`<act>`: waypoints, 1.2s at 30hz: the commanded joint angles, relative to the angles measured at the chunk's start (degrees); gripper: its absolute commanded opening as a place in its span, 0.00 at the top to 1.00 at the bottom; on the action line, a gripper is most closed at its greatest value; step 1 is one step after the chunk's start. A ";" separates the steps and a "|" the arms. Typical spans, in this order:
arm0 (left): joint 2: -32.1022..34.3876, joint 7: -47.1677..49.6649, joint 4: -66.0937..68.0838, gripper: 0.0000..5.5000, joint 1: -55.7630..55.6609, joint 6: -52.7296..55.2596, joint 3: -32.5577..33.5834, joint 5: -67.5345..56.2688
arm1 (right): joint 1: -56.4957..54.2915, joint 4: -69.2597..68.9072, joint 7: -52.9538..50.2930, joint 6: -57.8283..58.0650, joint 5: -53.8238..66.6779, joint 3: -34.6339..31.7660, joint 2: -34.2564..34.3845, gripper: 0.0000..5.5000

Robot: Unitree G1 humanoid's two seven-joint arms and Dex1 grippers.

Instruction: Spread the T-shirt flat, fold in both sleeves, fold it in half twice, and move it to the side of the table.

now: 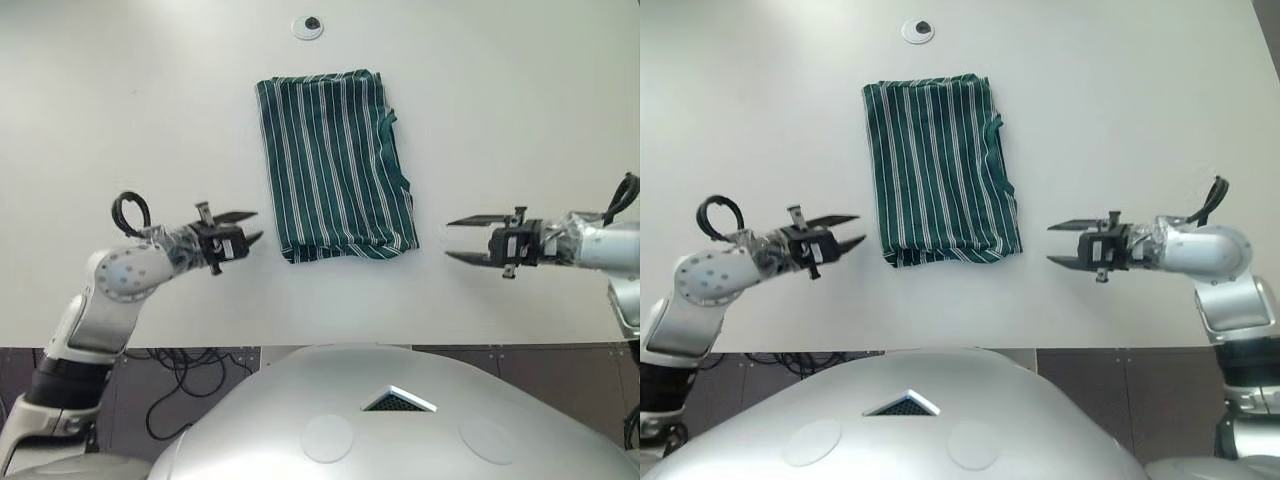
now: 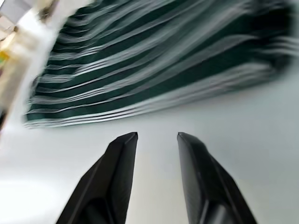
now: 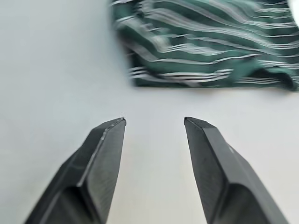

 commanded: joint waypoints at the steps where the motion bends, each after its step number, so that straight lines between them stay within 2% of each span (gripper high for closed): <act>1: 1.02 -0.17 -1.68 0.73 1.77 -2.30 -2.69 3.99 | -1.96 2.05 -5.73 -4.86 -8.20 2.51 2.03 0.58; 6: -0.11 2.07 1.20 0.73 -1.15 -4.73 -6.40 10.30 | -3.50 1.57 -13.62 -6.50 -14.97 7.20 7.79 0.58; 12: -3.42 3.05 5.14 0.73 -5.30 -3.82 -9.54 11.09 | -3.80 0.81 -16.29 -8.90 -18.62 11.40 7.89 0.58; 14: -3.39 2.63 4.77 0.72 -5.60 -3.87 -10.04 10.76 | -4.14 1.18 -16.68 -9.32 -18.93 12.12 7.51 0.64; 23: -1.91 4.35 5.86 1.00 -8.18 -10.44 -13.52 17.10 | -6.26 4.74 -17.86 -8.14 -19.53 13.90 6.99 0.96; 26: -2.31 4.52 6.03 1.00 -8.70 -10.58 -13.75 17.94 | -5.93 4.14 -17.49 -7.34 -19.10 14.46 6.92 0.99; 28: -2.60 3.64 5.38 1.00 -8.26 -9.70 -13.62 16.56 | -4.68 1.23 -14.32 -3.11 -14.96 14.40 6.02 0.99; 31: -0.15 -1.00 3.42 1.00 -5.41 -7.14 -12.46 10.01 | -1.29 -9.30 -4.53 8.51 -2.79 13.81 0.58 0.99; 36: 4.53 -11.50 -6.82 1.00 -0.45 6.61 -7.48 -11.19 | -2.06 -25.09 1.98 28.33 14.84 8.90 -4.41 0.99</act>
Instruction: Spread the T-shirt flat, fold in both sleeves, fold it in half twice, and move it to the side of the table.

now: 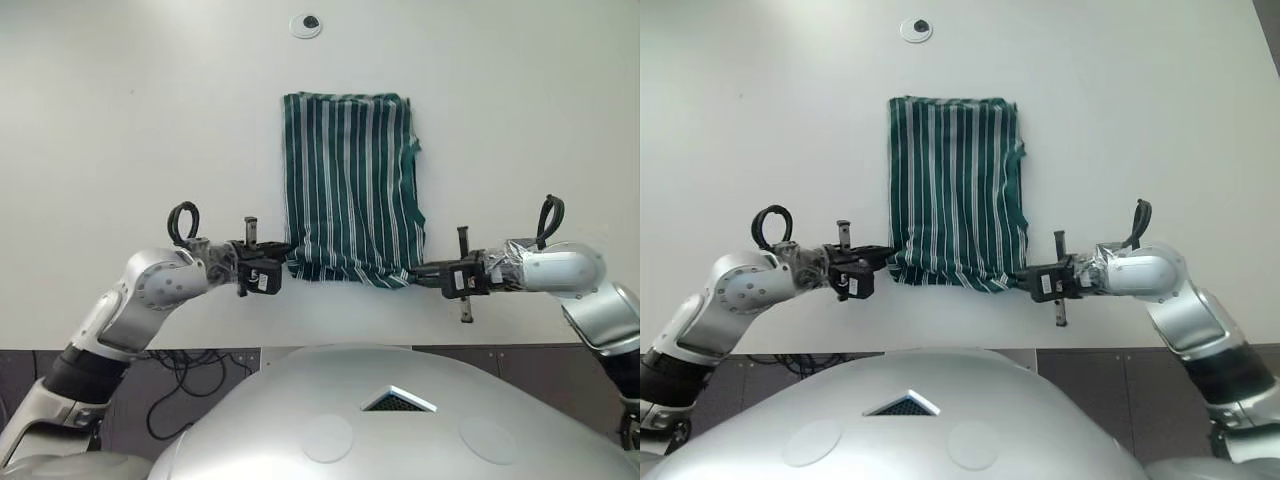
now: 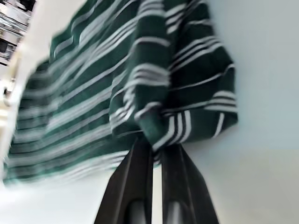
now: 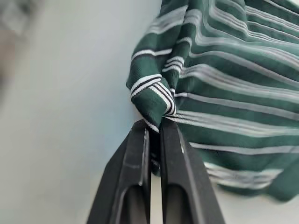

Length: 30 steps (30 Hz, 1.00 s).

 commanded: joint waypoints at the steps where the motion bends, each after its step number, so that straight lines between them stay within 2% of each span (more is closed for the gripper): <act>1: 3.60 -8.05 -7.78 1.00 2.34 13.60 4.06 -14.97 | -3.06 -9.57 0.77 13.85 11.54 -4.72 -1.41 0.99; 6: -1.14 -5.38 -8.05 1.00 -10.16 30.24 9.86 -26.46 | -12.15 -5.65 -3.83 23.61 16.83 -8.16 4.18 0.99; 12: -10.58 3.87 5.25 1.00 -25.54 43.93 8.21 -25.51 | -26.84 11.70 -11.40 27.37 11.06 -5.71 13.16 0.99; 16: -16.64 7.09 12.94 1.00 -32.82 46.26 5.53 -23.69 | -33.35 21.18 -14.89 28.04 6.41 -2.77 18.86 0.99; 20: -22.45 10.67 23.67 1.00 -40.22 47.09 5.68 -22.44 | -37.87 30.13 -17.92 28.10 3.59 -2.60 23.78 0.99; 21: -23.83 11.86 26.51 0.95 -41.99 47.90 6.47 -22.42 | -38.76 31.94 -18.25 28.03 3.31 -2.63 24.64 0.99; 22: -24.86 12.99 28.81 0.92 -43.27 48.48 7.10 -22.28 | -39.58 33.61 -18.65 28.05 2.94 -2.81 25.58 0.93; 25: -26.62 15.62 33.46 0.85 -45.20 49.62 7.60 -21.25 | -41.18 37.49 -19.68 27.80 1.91 -3.06 27.55 0.85; 28: -28.57 18.64 36.71 0.82 -45.71 49.94 8.99 -20.80 | -42.45 41.01 -22.71 29.49 2.42 -5.62 30.02 0.82; 30: -30.31 23.05 39.47 0.82 -46.78 48.17 11.95 -20.61 | -44.92 45.14 -28.14 30.24 3.92 -10.76 32.49 0.82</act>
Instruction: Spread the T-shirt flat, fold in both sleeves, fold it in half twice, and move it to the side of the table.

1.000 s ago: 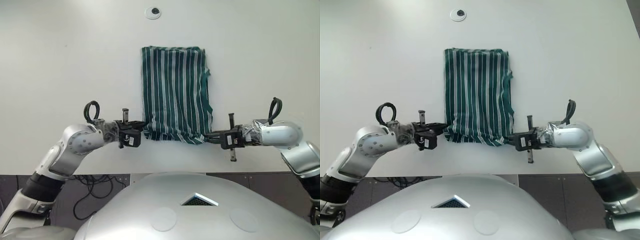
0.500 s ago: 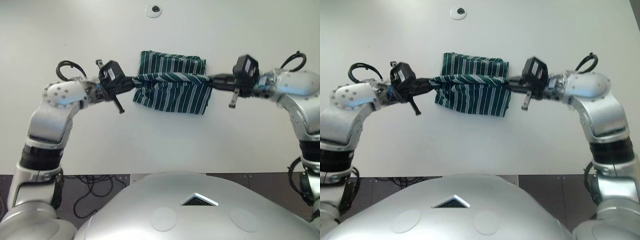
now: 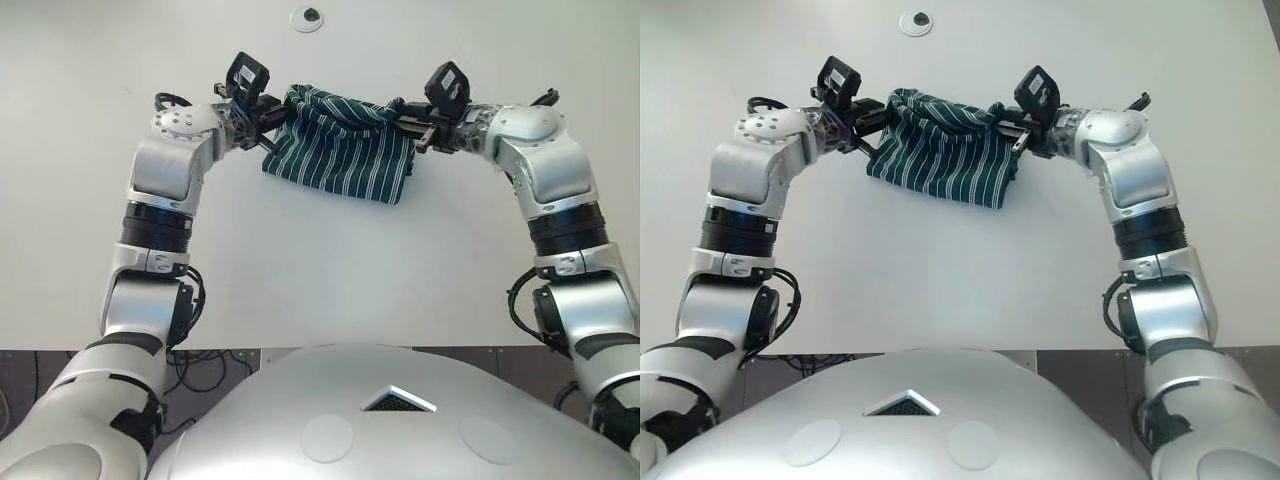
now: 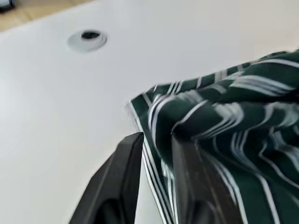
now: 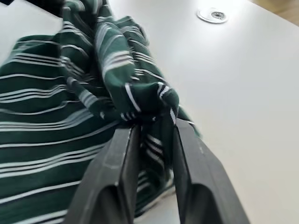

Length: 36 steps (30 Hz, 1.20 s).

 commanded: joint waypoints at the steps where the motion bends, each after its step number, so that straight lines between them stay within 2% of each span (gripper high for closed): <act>1: -2.83 7.15 4.75 0.82 -2.56 -2.40 5.05 0.85 | -5.09 6.60 -8.26 1.84 2.41 -8.38 4.23 0.82; 3: -3.40 9.23 5.58 0.82 -2.77 -6.07 6.82 1.28 | -6.66 8.44 -10.84 1.86 3.58 -11.68 5.28 0.82; 5: -3.69 9.24 3.94 0.82 -1.93 -9.66 7.41 1.34 | -6.64 7.90 -11.21 0.30 2.54 -11.86 5.32 0.82; 7: -4.16 6.09 -0.74 0.82 -0.03 -12.90 7.10 -0.29 | -4.92 4.16 -9.20 -2.58 1.23 -9.55 5.05 0.82; 11: -5.33 -1.04 -7.41 0.93 2.71 -12.42 1.91 -2.08 | -0.54 -4.87 -3.24 -5.32 1.17 -4.15 6.41 0.94; 13: -5.31 -2.34 -6.20 0.99 3.07 -11.83 -1.98 0.36 | 0.37 -5.51 -2.39 -6.29 0.27 -1.80 7.72 1.00; 18: -6.69 -0.12 4.74 1.00 -0.45 -14.61 -5.11 5.86 | -2.43 4.49 -5.38 -10.28 -3.87 1.38 12.83 1.00; 23: -9.72 8.21 22.13 1.00 -7.92 -20.28 -1.55 8.80 | -8.80 23.07 -12.61 -13.70 -8.39 0.55 16.95 1.00; 26: -10.02 10.79 26.83 1.00 -9.46 -22.60 0.45 9.03 | -9.27 27.19 -14.63 -15.84 -9.85 -0.16 17.17 1.00; 28: -9.81 11.21 24.87 1.00 -8.13 -24.85 3.15 7.34 | -8.89 26.13 -14.70 -19.02 -9.48 -0.86 17.37 1.00; 31: -10.04 8.97 14.19 1.00 -4.25 -24.52 9.43 0.34 | -7.17 20.06 -11.07 -22.48 -7.03 -1.10 19.16 1.00; 36: -9.69 9.16 2.38 1.00 -2.60 -19.11 15.35 -6.56 | -5.29 19.33 -7.00 -18.82 -8.89 3.02 22.01 1.00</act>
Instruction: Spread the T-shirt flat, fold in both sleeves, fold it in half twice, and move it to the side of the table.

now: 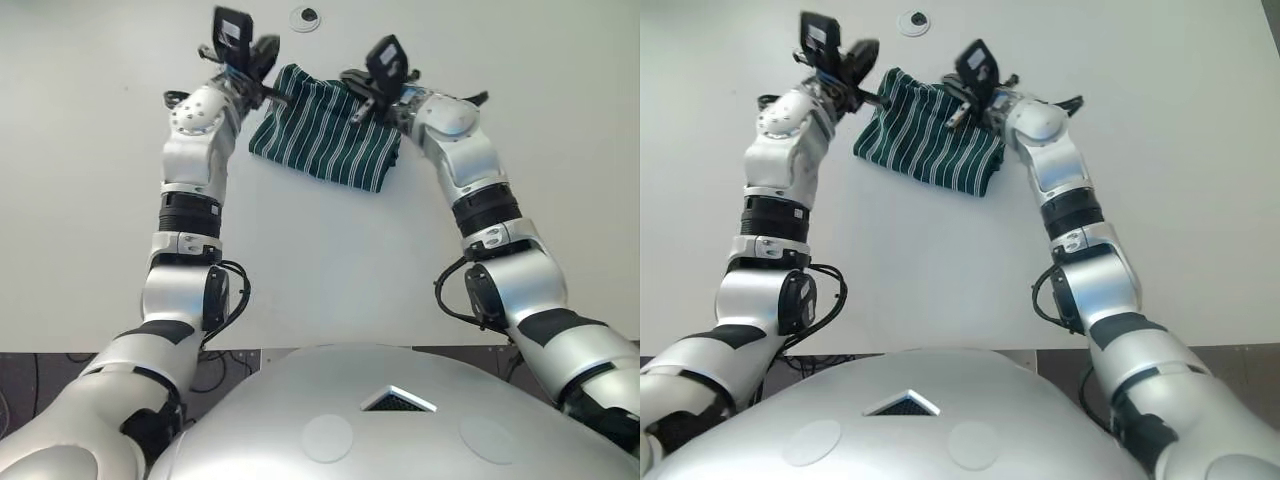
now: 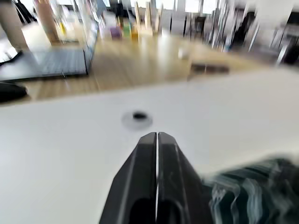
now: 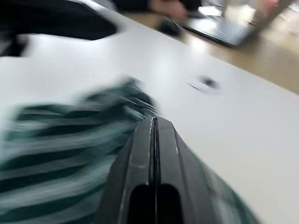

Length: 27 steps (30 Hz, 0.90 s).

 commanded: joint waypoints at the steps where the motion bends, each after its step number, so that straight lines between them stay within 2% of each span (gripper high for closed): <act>1: 0.75 0.94 -6.02 1.00 0.11 4.52 3.22 -3.27 | 1.53 2.17 0.92 4.80 -2.49 2.98 1.25 1.00; 4: 1.64 2.05 -8.87 1.00 -0.07 6.65 4.12 -3.46 | -0.24 8.35 -2.86 11.18 -3.96 1.64 1.41 1.00; 7: 2.12 3.28 -11.92 1.00 1.60 8.02 4.70 -3.34 | -1.57 13.77 -7.77 14.75 -2.67 -3.60 -1.15 1.00; 13: 2.38 5.46 -15.87 1.00 6.32 8.82 4.93 -2.47 | 1.11 24.46 -24.71 11.74 3.23 -21.51 -16.29 1.00; 15: 2.23 6.38 -17.22 1.00 8.40 9.06 5.63 -2.70 | 2.29 27.16 -28.37 9.73 4.33 -25.33 -20.78 1.00; 17: 2.19 6.96 -18.04 1.00 10.75 9.17 5.83 -2.63 | 2.91 28.32 -28.77 6.74 3.60 -26.11 -23.68 1.00; 22: 2.90 7.05 -19.52 1.00 16.45 8.79 4.59 -0.97 | 2.13 23.47 -22.83 -5.47 1.03 -22.90 -23.22 1.00; 25: 2.77 8.62 -21.37 1.00 19.24 7.04 3.36 1.98 | 3.42 11.92 -23.60 -9.89 4.46 -25.42 -20.66 1.00; 27: 2.43 11.22 -22.47 1.00 21.43 4.56 1.94 5.50 | 6.68 -1.44 -25.67 -9.98 5.44 -25.44 -17.64 1.00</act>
